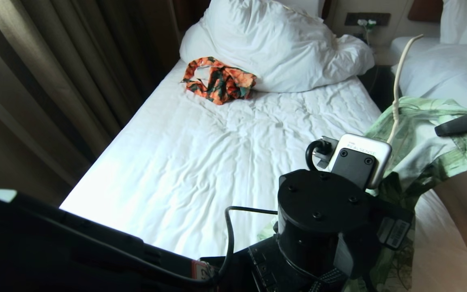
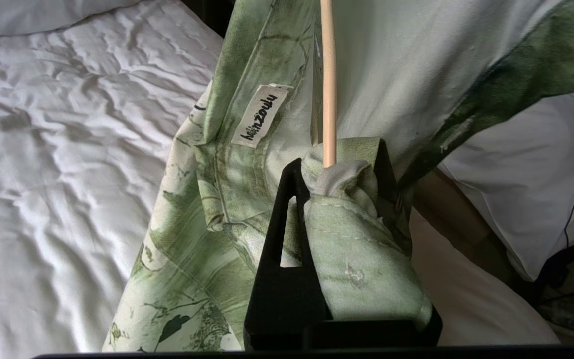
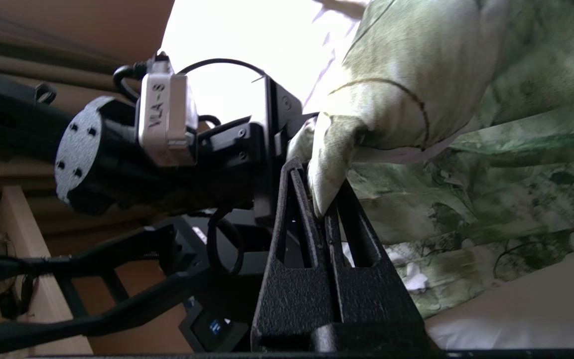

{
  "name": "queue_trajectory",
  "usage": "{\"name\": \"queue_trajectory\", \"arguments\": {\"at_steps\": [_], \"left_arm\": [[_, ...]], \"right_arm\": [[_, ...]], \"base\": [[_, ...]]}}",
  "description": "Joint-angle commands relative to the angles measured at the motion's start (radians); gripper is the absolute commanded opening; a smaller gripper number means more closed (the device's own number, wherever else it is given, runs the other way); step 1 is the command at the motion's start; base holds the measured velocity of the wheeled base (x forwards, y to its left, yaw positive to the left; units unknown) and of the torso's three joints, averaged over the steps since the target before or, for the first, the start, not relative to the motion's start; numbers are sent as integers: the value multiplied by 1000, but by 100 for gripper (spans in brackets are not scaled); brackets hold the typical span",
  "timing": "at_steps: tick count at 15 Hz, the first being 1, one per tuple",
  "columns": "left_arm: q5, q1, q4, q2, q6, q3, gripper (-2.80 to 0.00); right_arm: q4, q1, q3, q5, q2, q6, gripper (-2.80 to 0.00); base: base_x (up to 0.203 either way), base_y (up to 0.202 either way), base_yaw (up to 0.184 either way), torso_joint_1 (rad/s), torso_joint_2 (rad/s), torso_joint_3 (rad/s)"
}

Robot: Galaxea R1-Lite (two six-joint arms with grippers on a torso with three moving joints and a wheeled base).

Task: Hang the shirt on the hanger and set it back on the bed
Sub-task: Hook the other side of the shirt onto the hanger

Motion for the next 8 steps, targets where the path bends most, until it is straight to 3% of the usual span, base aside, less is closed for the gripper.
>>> {"name": "queue_trajectory", "arguments": {"at_steps": [1, 8], "left_arm": [[6, 0, -32, 4, -4, -2, -280], [13, 23, -30, -76, 7, -33, -280]], "right_arm": [[10, 35, 30, 4, -64, 2, -280], [13, 58, 73, -10, -113, -20, -280]], "base": [[0, 0, 0, 0, 0, 0], [0, 0, 0, 0, 0, 0]]}}
